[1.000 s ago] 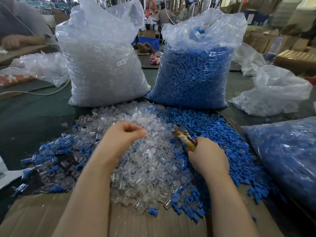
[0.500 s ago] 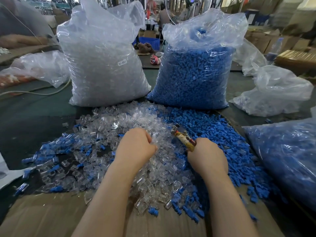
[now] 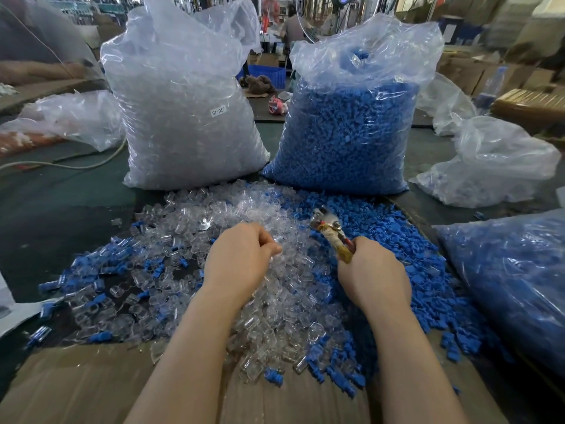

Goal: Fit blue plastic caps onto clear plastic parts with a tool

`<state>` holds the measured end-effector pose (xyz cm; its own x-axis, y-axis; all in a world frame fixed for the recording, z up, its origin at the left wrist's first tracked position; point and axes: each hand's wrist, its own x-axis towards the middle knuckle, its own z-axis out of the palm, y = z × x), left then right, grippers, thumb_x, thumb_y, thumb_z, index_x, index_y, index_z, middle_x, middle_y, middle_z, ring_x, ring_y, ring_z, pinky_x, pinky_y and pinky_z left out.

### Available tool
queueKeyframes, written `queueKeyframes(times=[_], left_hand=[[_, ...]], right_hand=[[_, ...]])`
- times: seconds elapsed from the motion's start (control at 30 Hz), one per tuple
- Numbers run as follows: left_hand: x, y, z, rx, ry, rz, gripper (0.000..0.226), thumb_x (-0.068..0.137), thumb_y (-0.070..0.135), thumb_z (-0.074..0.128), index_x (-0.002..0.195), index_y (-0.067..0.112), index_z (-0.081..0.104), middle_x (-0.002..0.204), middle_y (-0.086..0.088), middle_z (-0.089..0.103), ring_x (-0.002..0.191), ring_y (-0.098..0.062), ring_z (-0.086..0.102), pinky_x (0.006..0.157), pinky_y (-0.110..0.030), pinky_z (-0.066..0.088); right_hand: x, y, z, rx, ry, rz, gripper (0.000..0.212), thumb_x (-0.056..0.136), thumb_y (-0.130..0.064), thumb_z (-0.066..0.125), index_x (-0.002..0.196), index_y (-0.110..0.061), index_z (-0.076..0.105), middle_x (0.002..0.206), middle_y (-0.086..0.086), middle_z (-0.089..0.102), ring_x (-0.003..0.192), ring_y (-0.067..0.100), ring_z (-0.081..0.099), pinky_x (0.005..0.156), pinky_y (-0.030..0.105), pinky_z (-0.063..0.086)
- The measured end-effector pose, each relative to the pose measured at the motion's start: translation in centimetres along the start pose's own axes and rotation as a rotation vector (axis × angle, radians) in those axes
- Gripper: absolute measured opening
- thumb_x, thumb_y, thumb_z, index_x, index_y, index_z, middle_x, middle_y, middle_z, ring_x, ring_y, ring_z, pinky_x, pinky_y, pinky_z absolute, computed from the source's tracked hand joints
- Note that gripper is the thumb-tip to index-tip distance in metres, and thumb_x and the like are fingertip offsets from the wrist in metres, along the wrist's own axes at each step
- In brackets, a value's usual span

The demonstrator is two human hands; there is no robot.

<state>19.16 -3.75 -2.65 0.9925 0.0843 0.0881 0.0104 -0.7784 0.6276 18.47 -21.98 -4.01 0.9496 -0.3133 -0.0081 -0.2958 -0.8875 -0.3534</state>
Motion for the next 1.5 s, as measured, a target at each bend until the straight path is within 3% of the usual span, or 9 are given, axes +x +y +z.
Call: queueKeyframes(times=[0.13,0.33,0.53,0.73,0.87,1.1,1.33,1.5], left_hand=[[0.0,0.2,0.1,-0.216,0.066,0.003,0.016,0.091,0.035,0.068,0.078,0.027,0.064,0.058,0.006,0.063,0.045,0.0,0.053,0.044,-0.011,0.037],[-0.1,1.0,-0.7,-0.773,-0.045,-0.109,0.005,0.089,0.013,0.071,0.088,0.017,0.073,0.069,0.003,0.074,0.062,-0.006,0.069,0.058,-0.015,0.054],[-0.1,1.1,-0.9,-1.037,-0.187,-0.224,0.012,0.085,-0.003,0.069,0.094,0.004,0.072,0.076,-0.01,0.075,0.07,-0.014,0.073,0.062,-0.019,0.059],[-0.1,1.4,-0.7,-1.11,-0.197,-0.258,0.014,0.083,-0.005,0.07,0.095,0.002,0.07,0.077,-0.01,0.076,0.073,-0.015,0.075,0.062,-0.019,0.058],[-0.2,1.6,-0.5,-1.116,-0.198,-0.247,0.013,0.084,-0.003,0.07,0.095,0.002,0.069,0.078,-0.011,0.076,0.076,-0.017,0.075,0.063,-0.02,0.059],[-0.5,2.1,-0.1,-1.139,-0.202,-0.251,0.012,0.084,-0.003,0.071,0.094,0.002,0.07,0.078,-0.013,0.076,0.073,-0.018,0.075,0.06,-0.021,0.058],[-0.8,2.6,0.2,-1.051,-0.121,-0.188,0.008,0.083,0.0,0.074,0.089,0.006,0.072,0.08,-0.01,0.077,0.075,-0.017,0.075,0.064,-0.021,0.059],[-0.8,2.7,0.1,-0.966,-0.077,-0.128,0.011,0.082,-0.001,0.076,0.088,0.008,0.074,0.078,-0.003,0.077,0.074,-0.013,0.074,0.066,-0.021,0.059]], right_hand=[[-0.3,-0.1,0.2,-0.078,-0.085,-0.024,0.019,0.091,-0.028,0.061,0.079,-0.019,0.05,0.072,0.001,0.055,0.058,0.019,0.052,0.046,0.026,0.034],[-0.3,0.0,0.5,-0.039,-0.029,-0.05,0.019,0.092,-0.03,0.059,0.081,-0.02,0.047,0.073,-0.001,0.054,0.059,0.017,0.051,0.046,0.026,0.032],[0.2,0.0,0.5,0.249,0.029,-0.055,0.015,0.088,-0.035,0.06,0.082,-0.027,0.048,0.075,-0.004,0.058,0.064,0.016,0.053,0.049,0.029,0.034],[-0.1,-0.4,0.5,0.742,0.032,-0.164,0.016,0.082,-0.029,0.072,0.078,-0.022,0.058,0.062,-0.005,0.056,0.056,0.016,0.049,0.055,0.036,0.042],[-0.4,-0.7,0.1,0.906,0.01,-0.213,0.014,0.083,-0.024,0.075,0.081,-0.021,0.062,0.055,-0.015,0.055,0.05,0.003,0.045,0.052,0.024,0.039],[-0.9,-1.3,-0.2,1.057,-0.017,-0.286,0.013,0.086,-0.015,0.074,0.081,-0.02,0.063,0.054,-0.02,0.057,0.049,-0.005,0.05,0.048,0.007,0.039],[-0.9,-1.6,0.0,1.017,-0.048,-0.311,0.01,0.082,-0.02,0.078,0.082,-0.019,0.069,0.065,-0.015,0.066,0.06,-0.004,0.059,0.057,0.011,0.046],[-1.3,-2.0,0.3,1.09,-0.045,-0.258,0.021,0.079,-0.033,0.08,0.084,-0.015,0.071,0.071,-0.003,0.07,0.065,0.006,0.062,0.061,0.02,0.052]])
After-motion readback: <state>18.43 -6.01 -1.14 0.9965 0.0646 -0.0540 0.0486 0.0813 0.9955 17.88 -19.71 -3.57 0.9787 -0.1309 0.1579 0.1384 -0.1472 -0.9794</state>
